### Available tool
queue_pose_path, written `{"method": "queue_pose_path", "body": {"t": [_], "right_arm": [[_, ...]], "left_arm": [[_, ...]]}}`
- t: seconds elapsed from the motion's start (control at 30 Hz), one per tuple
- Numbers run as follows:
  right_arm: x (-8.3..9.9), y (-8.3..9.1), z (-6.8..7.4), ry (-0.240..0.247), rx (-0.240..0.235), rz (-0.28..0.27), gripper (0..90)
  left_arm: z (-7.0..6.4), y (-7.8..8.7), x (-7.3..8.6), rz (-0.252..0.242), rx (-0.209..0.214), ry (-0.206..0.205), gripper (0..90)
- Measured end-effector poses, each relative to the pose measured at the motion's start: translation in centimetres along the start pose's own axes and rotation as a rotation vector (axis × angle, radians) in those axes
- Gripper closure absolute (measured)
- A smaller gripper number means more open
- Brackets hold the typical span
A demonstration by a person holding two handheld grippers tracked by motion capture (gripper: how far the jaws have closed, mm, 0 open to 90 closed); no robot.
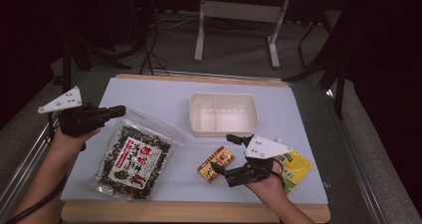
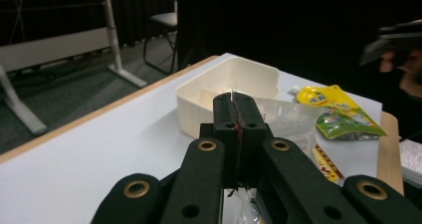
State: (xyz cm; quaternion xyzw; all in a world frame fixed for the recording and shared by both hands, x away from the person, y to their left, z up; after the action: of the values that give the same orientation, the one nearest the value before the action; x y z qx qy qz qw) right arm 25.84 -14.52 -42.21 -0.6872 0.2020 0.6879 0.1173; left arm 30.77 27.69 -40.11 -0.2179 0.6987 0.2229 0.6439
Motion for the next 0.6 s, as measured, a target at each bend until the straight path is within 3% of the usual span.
{"method": "queue_pose_path", "body": {"t": [0.17, 0.3, 0.6], "right_arm": [[0.5, -3.2, 0.3, -0.038, -0.069, 0.019, 14.4], [1.4, -5.6, 0.4, -0.097, -0.106, 0.031, 16.3], [3.4, -9.3, -0.1, -0.137, -0.196, 0.101, 21.3]], "left_arm": [[-1.1, -0.1, -0.7, -0.012, 0.041, -0.017, 90.0], [-1.7, 0.0, -1.1, -0.021, 0.068, -0.023, 90.0], [-2.5, 0.2, -1.5, -0.042, 0.106, -0.026, 90.0]]}}
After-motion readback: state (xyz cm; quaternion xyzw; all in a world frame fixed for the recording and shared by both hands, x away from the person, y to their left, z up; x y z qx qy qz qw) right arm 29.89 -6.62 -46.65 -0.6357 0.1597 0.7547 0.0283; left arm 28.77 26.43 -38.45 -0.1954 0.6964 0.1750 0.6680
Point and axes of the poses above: each handheld gripper's, and its own axes: y roughly backward along the jaws, x roughly out of its underside, z roughly to its left, the point moved 2 cm from there along -y, roughly forward along the jaws, and after that the axes turned 13 degrees about -z, right-handed, at the moved point
